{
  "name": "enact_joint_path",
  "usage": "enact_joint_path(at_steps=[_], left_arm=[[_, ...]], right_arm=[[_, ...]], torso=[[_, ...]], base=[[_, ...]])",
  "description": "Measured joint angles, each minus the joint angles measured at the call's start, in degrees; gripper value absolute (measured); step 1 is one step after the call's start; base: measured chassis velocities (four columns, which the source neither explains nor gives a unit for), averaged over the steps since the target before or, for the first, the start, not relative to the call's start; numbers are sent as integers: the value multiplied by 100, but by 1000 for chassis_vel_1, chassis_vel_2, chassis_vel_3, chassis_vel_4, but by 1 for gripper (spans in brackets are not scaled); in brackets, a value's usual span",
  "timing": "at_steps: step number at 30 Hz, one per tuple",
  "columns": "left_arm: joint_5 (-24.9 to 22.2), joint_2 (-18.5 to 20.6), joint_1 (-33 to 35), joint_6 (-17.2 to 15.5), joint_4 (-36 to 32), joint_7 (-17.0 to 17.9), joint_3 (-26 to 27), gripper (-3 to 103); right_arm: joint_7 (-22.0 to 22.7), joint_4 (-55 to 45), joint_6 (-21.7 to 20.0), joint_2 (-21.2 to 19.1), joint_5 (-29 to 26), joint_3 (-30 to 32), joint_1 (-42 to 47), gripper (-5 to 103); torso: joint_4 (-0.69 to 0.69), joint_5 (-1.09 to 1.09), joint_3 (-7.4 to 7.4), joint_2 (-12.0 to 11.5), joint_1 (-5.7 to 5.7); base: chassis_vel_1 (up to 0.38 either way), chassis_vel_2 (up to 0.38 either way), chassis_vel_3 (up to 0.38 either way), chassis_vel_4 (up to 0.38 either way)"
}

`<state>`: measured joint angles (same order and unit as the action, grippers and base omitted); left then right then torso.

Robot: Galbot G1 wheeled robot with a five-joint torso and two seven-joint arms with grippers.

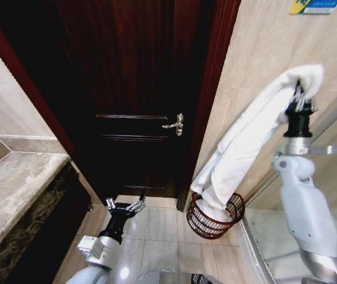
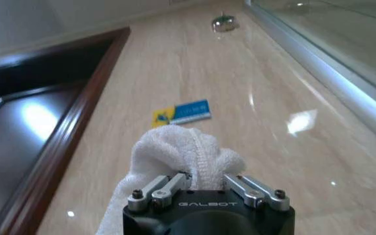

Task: Discard the used towel into the hamper.

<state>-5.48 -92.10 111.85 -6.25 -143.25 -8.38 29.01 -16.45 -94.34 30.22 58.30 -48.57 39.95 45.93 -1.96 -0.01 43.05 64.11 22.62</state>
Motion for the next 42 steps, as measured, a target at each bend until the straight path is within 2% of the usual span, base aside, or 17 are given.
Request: enact_joint_path(at_steps=[18, 24, 42], left_arm=[[0, 0, 0, 0, 0, 0, 0, 100], [0, 0, 0, 0, 0, 0, 0, 100], [0, 0, 0, 0, 0, 0, 0, 100]], right_arm=[[-456, 209, 516, 438, 420, 395, 1267, 13], [-563, 552, 802, 599, 786, 488, 1474, 13], [-894, 1578, 1266, 960, 1150, 179, 1557, 13]], torso=[[0, 0, 0, 0, 0], [1, 1, 0, 0, 0], [0, 0, 0, 0, 0]], base=[[0, 0, 0, 0], [0, 0, 0, 0], [0, 0, 0, 0]])
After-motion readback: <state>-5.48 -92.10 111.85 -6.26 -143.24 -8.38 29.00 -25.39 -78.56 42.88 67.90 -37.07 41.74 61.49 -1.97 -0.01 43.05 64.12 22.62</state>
